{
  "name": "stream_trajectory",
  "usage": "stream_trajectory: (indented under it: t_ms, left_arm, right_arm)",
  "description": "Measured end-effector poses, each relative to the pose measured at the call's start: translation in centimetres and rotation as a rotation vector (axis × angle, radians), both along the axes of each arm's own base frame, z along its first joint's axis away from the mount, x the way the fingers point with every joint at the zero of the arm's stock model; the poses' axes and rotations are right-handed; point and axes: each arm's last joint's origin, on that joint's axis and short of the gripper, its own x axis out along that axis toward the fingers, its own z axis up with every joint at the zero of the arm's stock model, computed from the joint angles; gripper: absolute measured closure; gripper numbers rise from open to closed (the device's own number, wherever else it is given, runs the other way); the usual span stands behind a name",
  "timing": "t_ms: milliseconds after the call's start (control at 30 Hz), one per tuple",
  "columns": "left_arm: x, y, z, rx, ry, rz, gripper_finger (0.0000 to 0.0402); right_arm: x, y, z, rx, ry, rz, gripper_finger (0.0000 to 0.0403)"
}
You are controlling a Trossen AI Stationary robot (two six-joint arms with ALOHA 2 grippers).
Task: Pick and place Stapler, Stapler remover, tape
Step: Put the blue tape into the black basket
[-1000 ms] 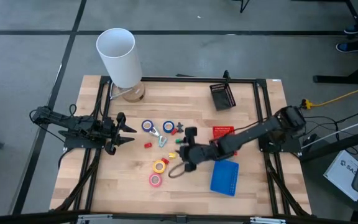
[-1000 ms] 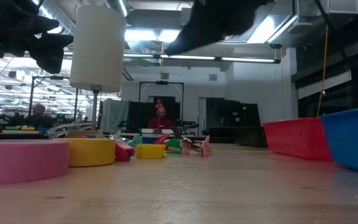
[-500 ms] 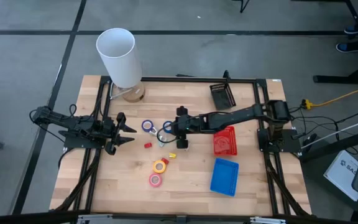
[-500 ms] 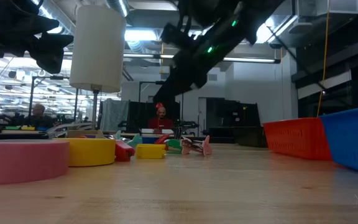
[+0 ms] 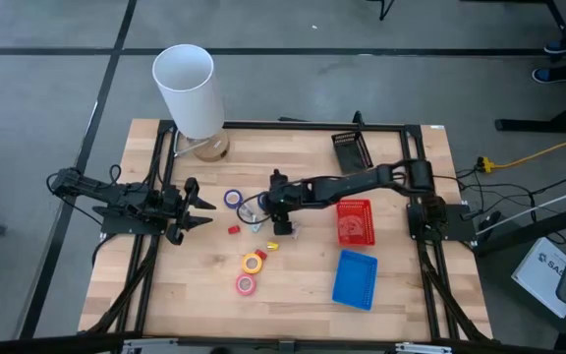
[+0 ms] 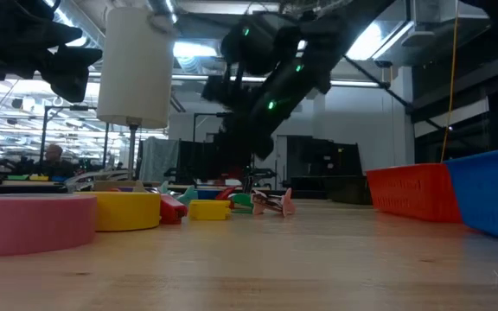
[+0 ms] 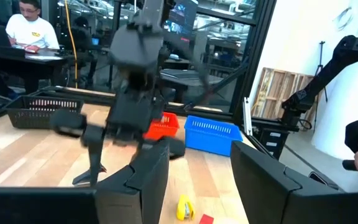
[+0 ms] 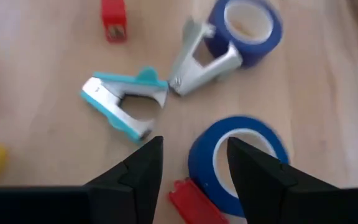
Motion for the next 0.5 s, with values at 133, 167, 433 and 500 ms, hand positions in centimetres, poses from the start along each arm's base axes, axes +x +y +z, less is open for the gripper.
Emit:
stream_trajectory:
  t_ms: [133,167,433,500]
  left_arm:
    - [0.0,0.0,0.0,-0.001,-0.002,0.000,0.0233]
    - [0.0,0.0,0.0,0.000,-0.002,0.000,0.0233]
    - [0.0,0.0,0.0,0.000,-0.001,0.000,0.0233]
    - [0.0,0.0,0.0,0.000,-0.002,0.000,0.0233]
  right_arm:
    - [1.0,-0.5,-0.9,0.001,0.002,-0.017,0.0221]
    - [1.1,-0.7,-1.1,0.007,0.007,-0.028,0.0221]
    - [1.4,-1.3,-1.5,0.037,0.029,-0.091,0.0257]
    - [1.1,-1.4,-1.9,0.035,0.067,-0.126,0.0281]
